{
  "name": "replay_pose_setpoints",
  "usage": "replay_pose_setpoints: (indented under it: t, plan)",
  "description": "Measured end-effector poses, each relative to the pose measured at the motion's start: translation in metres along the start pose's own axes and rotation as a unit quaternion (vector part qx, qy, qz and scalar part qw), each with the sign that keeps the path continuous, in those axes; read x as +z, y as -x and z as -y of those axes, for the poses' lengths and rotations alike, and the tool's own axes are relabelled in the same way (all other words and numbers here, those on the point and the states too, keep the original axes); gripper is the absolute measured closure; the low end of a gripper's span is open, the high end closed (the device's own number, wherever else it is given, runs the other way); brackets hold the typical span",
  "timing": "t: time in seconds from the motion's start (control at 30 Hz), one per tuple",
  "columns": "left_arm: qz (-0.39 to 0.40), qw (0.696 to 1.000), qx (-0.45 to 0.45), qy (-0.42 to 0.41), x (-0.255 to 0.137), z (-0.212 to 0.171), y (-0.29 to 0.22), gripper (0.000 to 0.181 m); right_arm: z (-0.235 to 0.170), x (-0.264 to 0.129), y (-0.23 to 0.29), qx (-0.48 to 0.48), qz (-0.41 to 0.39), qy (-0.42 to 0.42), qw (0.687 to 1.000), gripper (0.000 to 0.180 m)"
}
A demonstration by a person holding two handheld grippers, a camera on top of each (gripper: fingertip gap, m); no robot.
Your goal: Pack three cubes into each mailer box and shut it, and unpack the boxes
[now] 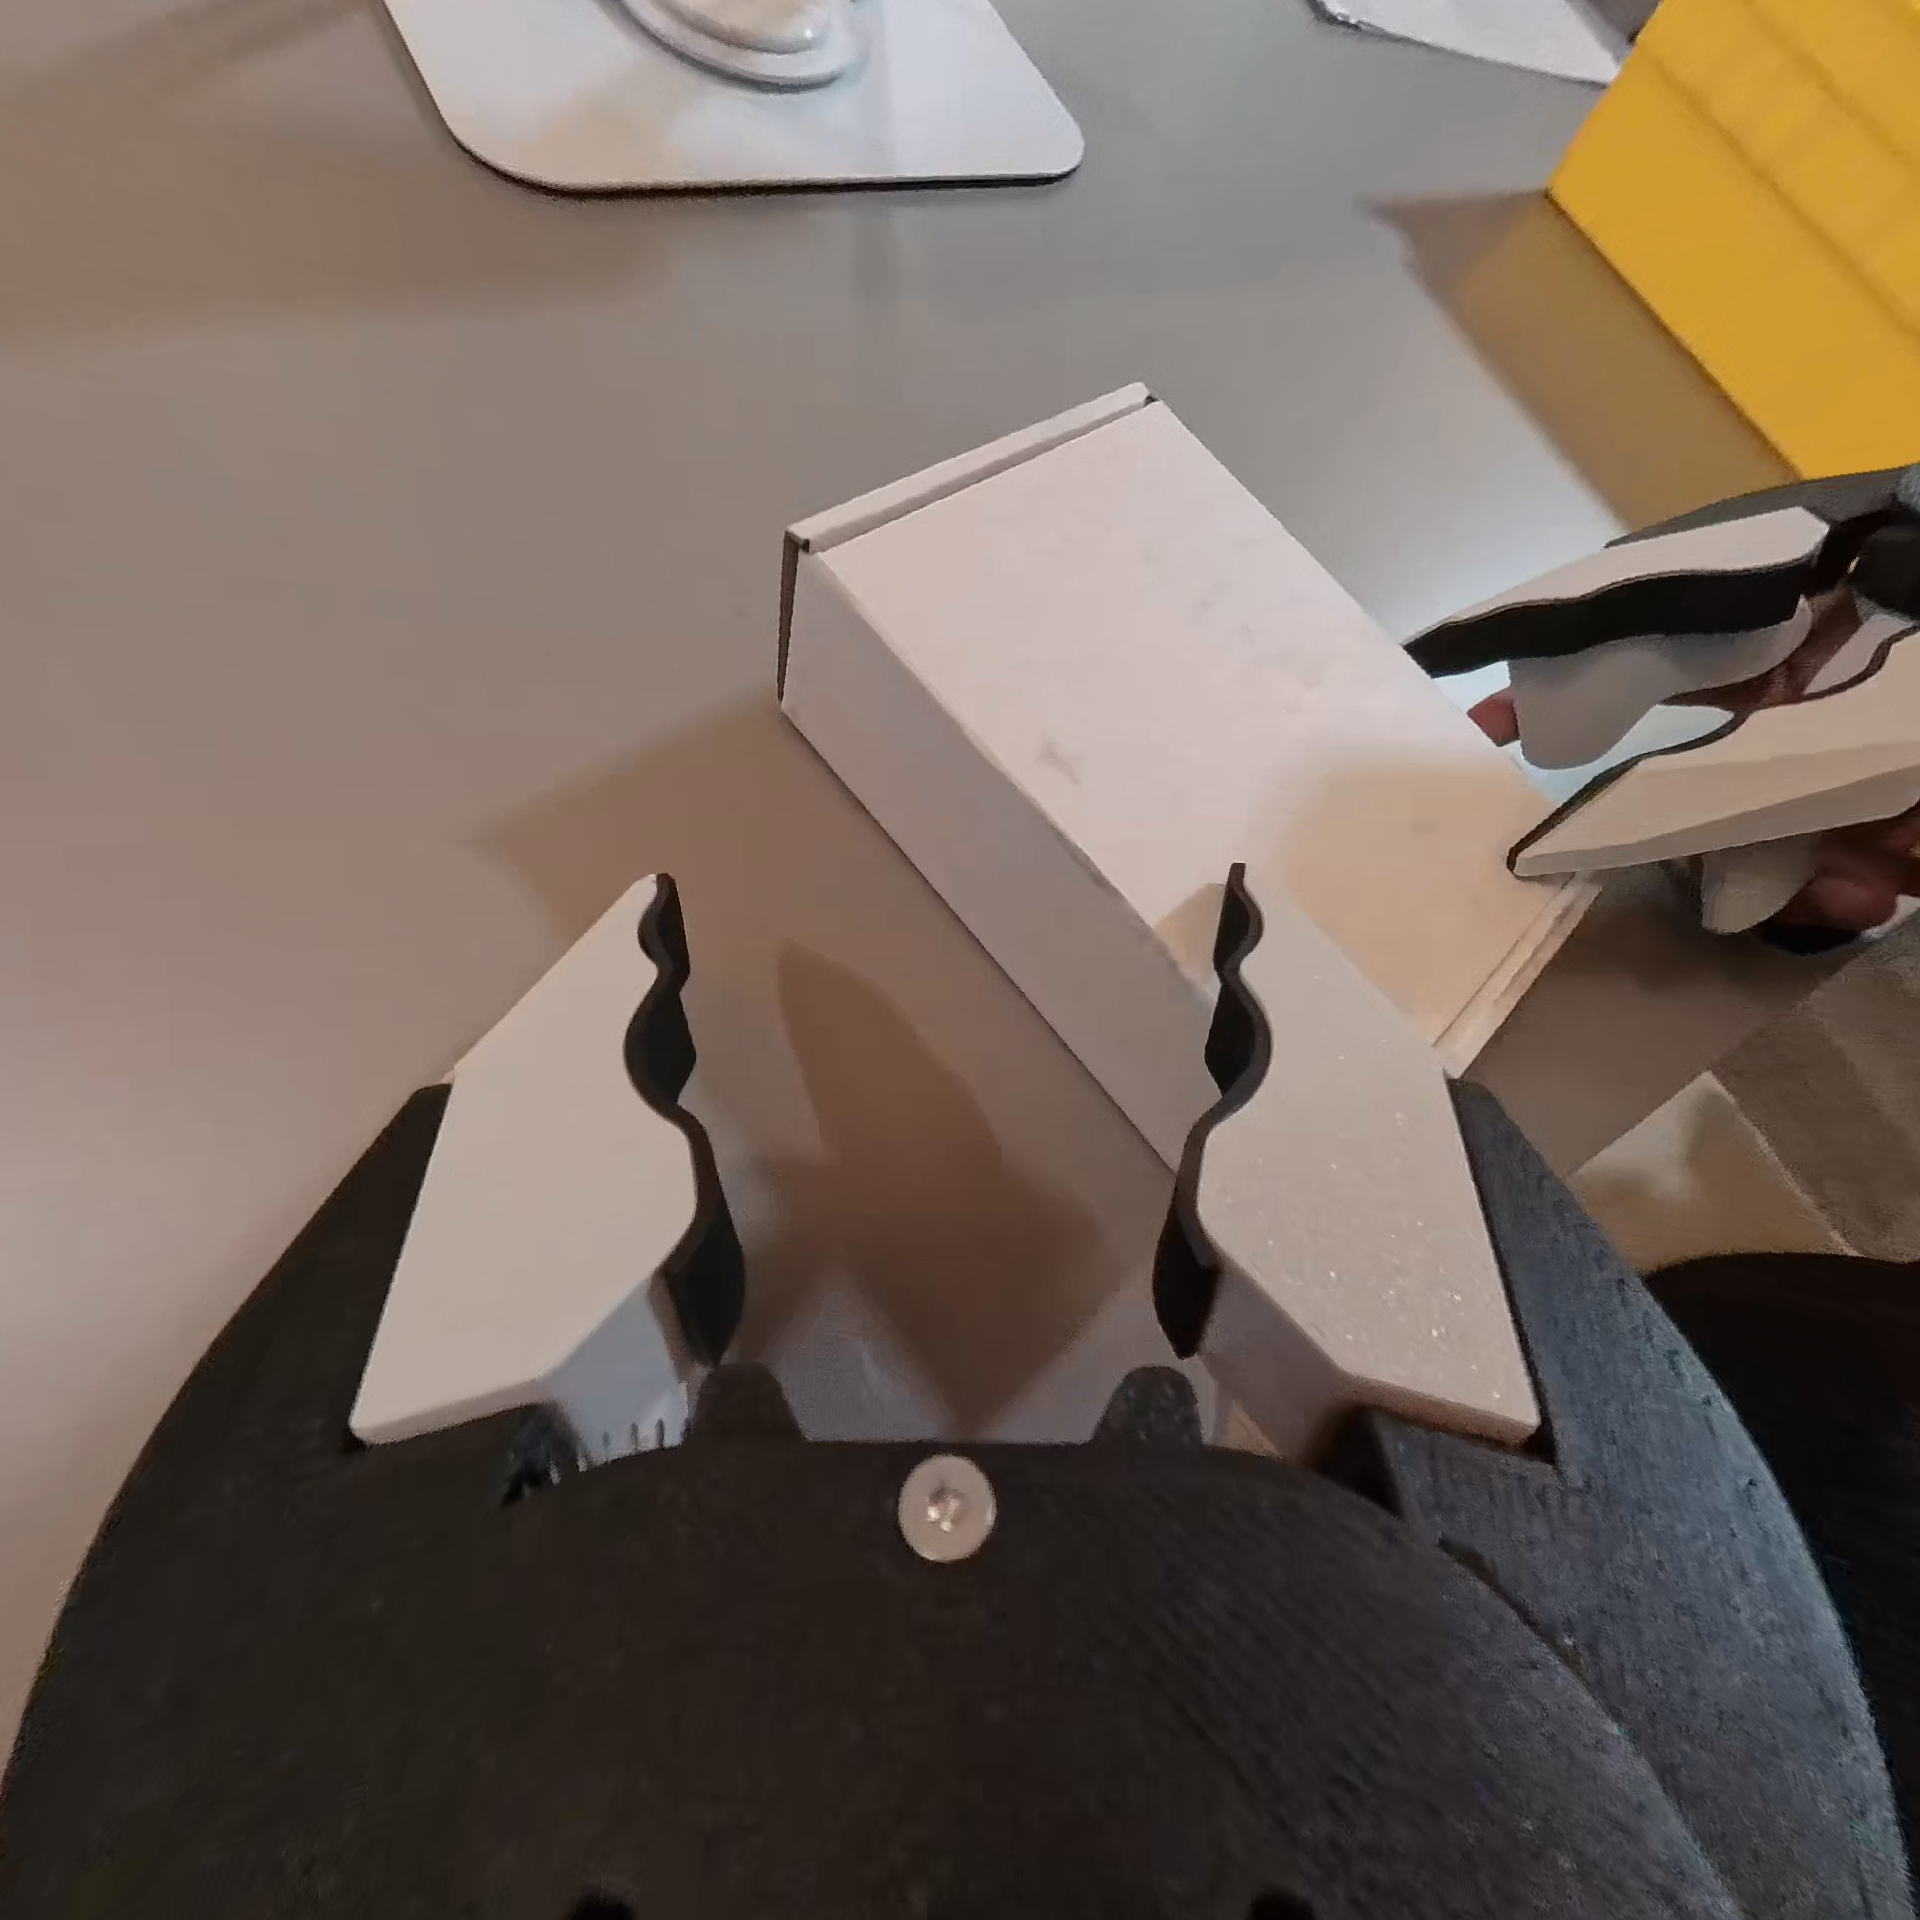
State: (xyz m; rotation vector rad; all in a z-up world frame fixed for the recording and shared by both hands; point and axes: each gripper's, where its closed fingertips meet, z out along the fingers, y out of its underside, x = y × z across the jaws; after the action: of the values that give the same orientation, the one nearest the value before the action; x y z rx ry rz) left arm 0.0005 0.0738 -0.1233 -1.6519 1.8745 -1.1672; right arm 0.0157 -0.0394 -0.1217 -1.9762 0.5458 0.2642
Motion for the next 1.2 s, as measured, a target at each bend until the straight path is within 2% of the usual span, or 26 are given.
replay_pose_setpoints:
  t: [0.13,0.27,0.4,0.47,0.57,0.77,0.83,1.07,1.13,1.2]
  plan:
    - [0.011,1.0,0.02,-0.004,-0.001,0.002,-0.006,0.089,-0.002,0.003,-0.001,0.028,0.018,0.002,0.999,0.098]
    - [-0.037,0.999,0.006,-0.008,0.004,0.001,-0.032,0.125,-0.005,0.008,0.003,0.04,0.027,0.011,0.999,0.093]
    - [-0.042,0.999,0.024,-0.007,0.002,-0.001,-0.043,0.135,-0.006,0.014,0.009,0.035,0.017,0.013,0.999,0.087]
    - [-0.071,0.997,0.004,0.0,0.002,-0.004,-0.048,0.135,-0.006,0.016,0.011,0.031,0.012,0.012,0.999,0.084]
    - [-0.11,0.993,-0.03,0.023,0.004,-0.011,-0.054,0.119,-0.007,0.017,0.014,0.029,0.01,0.014,0.999,0.083]
    - [-0.101,0.994,-0.019,0.023,0.006,-0.011,-0.058,0.112,-0.009,0.014,0.014,0.026,0.015,0.018,0.999,0.084]
    - [-0.117,0.992,-0.029,0.033,0.007,-0.015,-0.065,0.095,-0.009,0.014,0.014,0.03,0.017,0.017,0.999,0.086]
    - [-0.124,0.99,-0.046,0.047,0.009,-0.018,-0.067,0.093,-0.009,0.012,0.012,0.032,0.026,0.021,0.999,0.086]
    - [-0.132,0.987,-0.053,0.07,0.006,-0.024,-0.064,0.093,-0.008,0.011,0.01,0.036,0.022,0.019,0.999,0.09]
    - [-0.128,0.988,-0.071,0.056,0.001,-0.017,-0.056,0.097,-0.004,0.007,0.004,0.047,0.015,0.011,0.999,0.094]
